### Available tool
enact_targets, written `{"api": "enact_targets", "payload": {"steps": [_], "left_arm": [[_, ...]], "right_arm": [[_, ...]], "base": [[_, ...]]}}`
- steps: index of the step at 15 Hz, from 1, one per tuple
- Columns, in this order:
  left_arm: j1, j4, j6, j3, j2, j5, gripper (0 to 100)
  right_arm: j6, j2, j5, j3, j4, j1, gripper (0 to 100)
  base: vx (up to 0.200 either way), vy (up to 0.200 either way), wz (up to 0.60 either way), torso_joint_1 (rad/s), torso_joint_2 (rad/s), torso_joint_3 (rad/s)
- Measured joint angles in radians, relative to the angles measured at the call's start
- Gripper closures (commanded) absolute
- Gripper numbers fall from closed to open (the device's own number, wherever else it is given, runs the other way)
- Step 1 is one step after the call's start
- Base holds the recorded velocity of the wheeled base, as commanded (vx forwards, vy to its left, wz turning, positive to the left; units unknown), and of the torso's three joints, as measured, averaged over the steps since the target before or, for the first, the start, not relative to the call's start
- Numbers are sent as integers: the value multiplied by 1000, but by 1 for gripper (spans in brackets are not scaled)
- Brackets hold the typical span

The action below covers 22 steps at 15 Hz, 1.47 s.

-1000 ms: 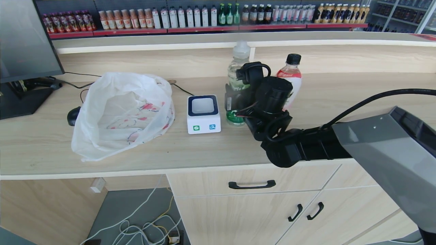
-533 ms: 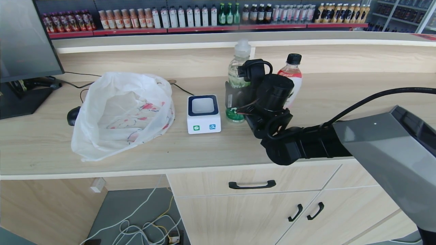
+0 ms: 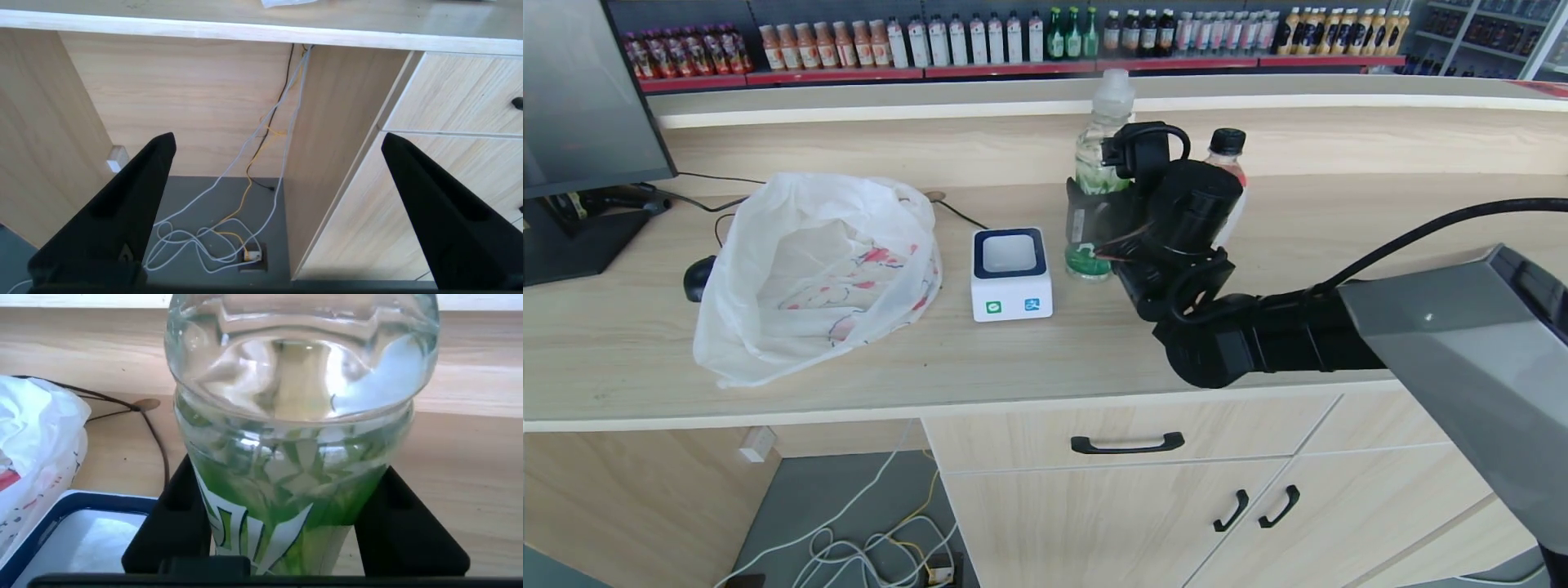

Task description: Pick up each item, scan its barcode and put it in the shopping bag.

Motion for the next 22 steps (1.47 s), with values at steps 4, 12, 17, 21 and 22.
{"api": "enact_targets", "payload": {"steps": [4, 12, 17, 21, 22], "left_arm": [[0, 0, 0, 0, 0, 0, 0], [0, 0, 0, 0, 0, 0, 0], [0, 0, 0, 0, 0, 0, 0], [0, 0, 0, 0, 0, 0, 0], [0, 0, 0, 0, 0, 0, 0]], "right_arm": [[-2, -51, 0, 1, 0, 1, 100], [-9, -216, -52, 154, -13, 60, 100], [-53, -335, -80, 445, -199, 119, 100], [-77, -431, -139, 738, -406, 167, 100], [-81, -449, -152, 780, -440, 185, 100]], "base": [[0, 0, 0, 0, 0, 0], [0, 0, 0, 0, 0, 0], [0, 0, 0, 0, 0, 0], [0, 0, 0, 0, 0, 0], [0, 0, 0, 0, 0, 0]]}}
